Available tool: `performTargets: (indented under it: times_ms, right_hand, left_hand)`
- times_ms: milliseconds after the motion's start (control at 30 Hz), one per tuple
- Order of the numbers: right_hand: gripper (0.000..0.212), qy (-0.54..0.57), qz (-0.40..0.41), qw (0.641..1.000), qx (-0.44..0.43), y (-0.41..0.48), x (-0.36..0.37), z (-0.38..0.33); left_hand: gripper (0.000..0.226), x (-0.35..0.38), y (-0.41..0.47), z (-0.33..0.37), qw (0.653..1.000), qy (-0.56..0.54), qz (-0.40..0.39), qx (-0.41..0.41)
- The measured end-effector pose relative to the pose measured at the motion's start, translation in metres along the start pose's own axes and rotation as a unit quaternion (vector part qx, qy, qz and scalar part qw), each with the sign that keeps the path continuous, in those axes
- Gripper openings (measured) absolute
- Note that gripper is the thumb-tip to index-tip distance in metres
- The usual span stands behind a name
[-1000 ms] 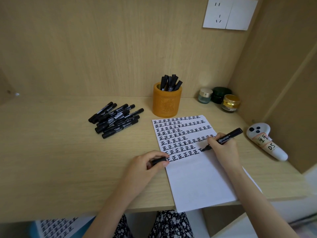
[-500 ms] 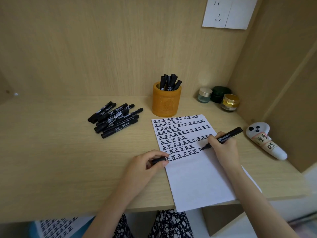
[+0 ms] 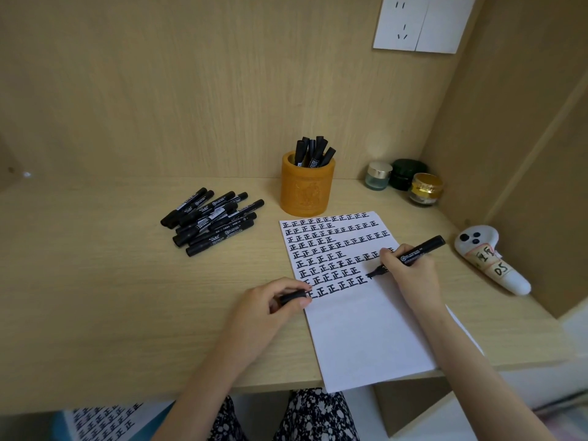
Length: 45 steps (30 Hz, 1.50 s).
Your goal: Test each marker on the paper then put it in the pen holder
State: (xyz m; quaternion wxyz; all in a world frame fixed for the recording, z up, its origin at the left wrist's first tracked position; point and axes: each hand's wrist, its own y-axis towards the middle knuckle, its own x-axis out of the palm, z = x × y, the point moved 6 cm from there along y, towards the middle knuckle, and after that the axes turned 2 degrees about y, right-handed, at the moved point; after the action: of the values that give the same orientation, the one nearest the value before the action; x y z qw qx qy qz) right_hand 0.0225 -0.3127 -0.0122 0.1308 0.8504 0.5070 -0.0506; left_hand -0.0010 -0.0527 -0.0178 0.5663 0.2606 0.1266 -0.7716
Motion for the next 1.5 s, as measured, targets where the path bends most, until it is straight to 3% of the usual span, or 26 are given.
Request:
performTargets:
  times_ms: [1500]
  right_hand:
    - [0.035, -0.007, 0.024, 0.999, -0.043, 0.0, -0.0056, -0.0059]
  left_hand:
    - [0.02, -0.0003, -0.0006, 0.0007, 1.0, -0.005, -0.003, -0.001]
